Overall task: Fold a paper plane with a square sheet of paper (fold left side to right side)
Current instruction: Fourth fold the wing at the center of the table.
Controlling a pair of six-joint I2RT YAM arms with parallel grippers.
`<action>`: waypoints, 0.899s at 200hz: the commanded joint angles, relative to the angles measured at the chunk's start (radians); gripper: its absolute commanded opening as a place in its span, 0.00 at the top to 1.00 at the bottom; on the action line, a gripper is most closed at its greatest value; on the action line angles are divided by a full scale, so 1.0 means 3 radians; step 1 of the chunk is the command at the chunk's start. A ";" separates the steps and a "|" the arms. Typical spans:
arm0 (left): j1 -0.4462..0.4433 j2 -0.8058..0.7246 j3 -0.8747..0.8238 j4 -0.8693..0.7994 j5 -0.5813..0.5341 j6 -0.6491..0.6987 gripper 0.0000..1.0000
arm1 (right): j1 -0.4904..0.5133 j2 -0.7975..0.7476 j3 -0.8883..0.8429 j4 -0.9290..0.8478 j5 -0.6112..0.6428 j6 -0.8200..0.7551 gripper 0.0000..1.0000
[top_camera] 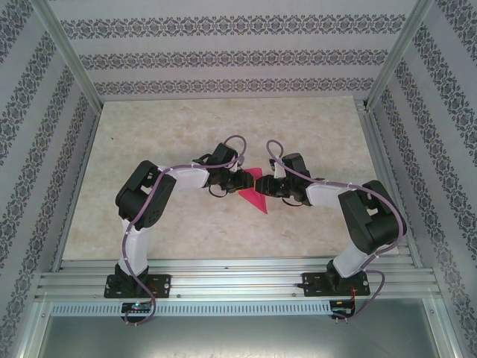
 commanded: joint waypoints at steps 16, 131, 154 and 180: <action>-0.0077 0.0220 -0.0004 -0.0150 -0.0137 0.0101 0.58 | -0.0042 0.0155 0.0107 0.0146 -0.0051 0.0027 0.78; -0.0076 0.0276 -0.0002 -0.0182 -0.0165 0.0117 0.58 | -0.0159 0.0179 0.0103 0.0028 -0.0032 -0.0091 0.98; -0.0079 0.0278 -0.0002 -0.0178 -0.0167 0.0117 0.59 | -0.0170 0.0217 0.0113 0.0007 -0.0032 -0.0108 0.98; -0.0083 0.0280 -0.0007 -0.0179 -0.0166 0.0117 0.59 | -0.0198 0.0254 0.0100 0.0061 -0.0074 -0.0088 0.98</action>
